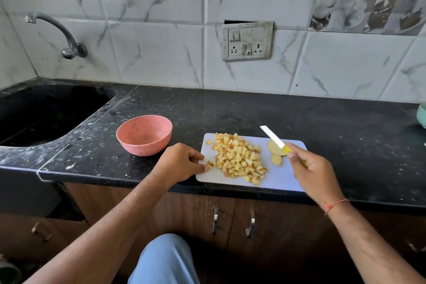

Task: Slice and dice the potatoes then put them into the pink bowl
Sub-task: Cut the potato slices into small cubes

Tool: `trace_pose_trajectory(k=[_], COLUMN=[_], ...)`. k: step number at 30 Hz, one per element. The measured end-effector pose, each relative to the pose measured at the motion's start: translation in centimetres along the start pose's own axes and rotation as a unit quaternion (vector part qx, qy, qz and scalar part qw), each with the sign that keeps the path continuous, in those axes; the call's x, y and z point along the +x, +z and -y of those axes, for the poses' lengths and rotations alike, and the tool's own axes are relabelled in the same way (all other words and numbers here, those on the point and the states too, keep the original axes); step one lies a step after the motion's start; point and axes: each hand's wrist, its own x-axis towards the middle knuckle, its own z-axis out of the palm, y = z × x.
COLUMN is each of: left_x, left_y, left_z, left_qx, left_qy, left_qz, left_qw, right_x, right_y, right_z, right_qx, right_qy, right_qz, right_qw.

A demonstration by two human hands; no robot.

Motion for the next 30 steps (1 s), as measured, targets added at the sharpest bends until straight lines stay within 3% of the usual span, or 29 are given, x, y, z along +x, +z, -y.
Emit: trace_pose_trajectory(k=[5, 20, 30], left_x=[0.8, 5.2, 9.1], left_y=[0.2, 1.3, 2.5], left_z=[-0.6, -5.5, -12.6], left_qx=[0.007, 0.015, 0.127], left_qy=[0.017, 0.122, 0.184], left_qz=[0.024, 0.0, 0.095], left_qw=[1.0, 0.992, 0.97], right_x=[1.3, 1.6, 1.7], right_y=[-1.1, -1.6, -1.8], right_z=[-2.3, -3.3, -3.4], right_qx=[0.133, 0.268, 0.316], right_qy=[0.062, 0.131, 0.145], right_qz=[-0.003, -0.019, -0.03], right_qw=[0.989, 0.954, 0.937])
